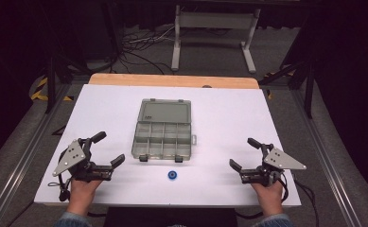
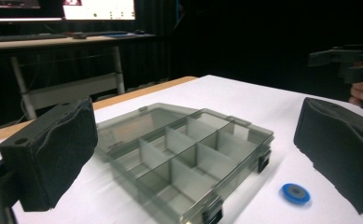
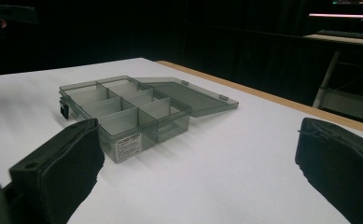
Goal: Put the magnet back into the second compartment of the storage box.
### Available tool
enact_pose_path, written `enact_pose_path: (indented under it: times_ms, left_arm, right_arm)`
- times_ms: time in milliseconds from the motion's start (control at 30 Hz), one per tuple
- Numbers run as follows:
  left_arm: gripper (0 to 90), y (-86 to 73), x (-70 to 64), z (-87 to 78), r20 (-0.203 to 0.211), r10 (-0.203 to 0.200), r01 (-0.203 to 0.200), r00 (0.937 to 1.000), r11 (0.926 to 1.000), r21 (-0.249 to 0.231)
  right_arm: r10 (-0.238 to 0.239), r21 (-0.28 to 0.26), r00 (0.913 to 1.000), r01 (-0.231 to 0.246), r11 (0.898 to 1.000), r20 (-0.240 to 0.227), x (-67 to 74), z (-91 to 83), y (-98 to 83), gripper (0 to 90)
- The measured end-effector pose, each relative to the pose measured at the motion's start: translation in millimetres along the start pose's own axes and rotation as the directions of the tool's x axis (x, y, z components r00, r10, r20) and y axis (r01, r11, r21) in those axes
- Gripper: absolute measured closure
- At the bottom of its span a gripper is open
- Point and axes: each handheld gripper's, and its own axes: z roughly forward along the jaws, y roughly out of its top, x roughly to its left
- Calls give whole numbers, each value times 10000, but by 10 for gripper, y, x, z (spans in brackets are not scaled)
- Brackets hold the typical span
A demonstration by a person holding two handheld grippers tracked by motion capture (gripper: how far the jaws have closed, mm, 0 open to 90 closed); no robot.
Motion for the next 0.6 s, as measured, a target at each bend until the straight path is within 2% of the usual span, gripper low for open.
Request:
enact_pose_path:
  times_ms: [233,333,600]
  left_arm:
    - [4,75,-114,172,591,167,-170,9981,9998,38]
    - [4,95,-146,248,798,79,-73,9968,9999,-80]
    - [4,123,-230,398,1248,133,-119,9921,9999,-122]
  right_arm:
    - [-13,13,10000,13,10000,-34,2,3,0,13]
    - [3,23,10000,-3,10000,-62,-1,3,-1,13]
    - [21,49,9999,-21,10000,-101,-2,6,-3,13]
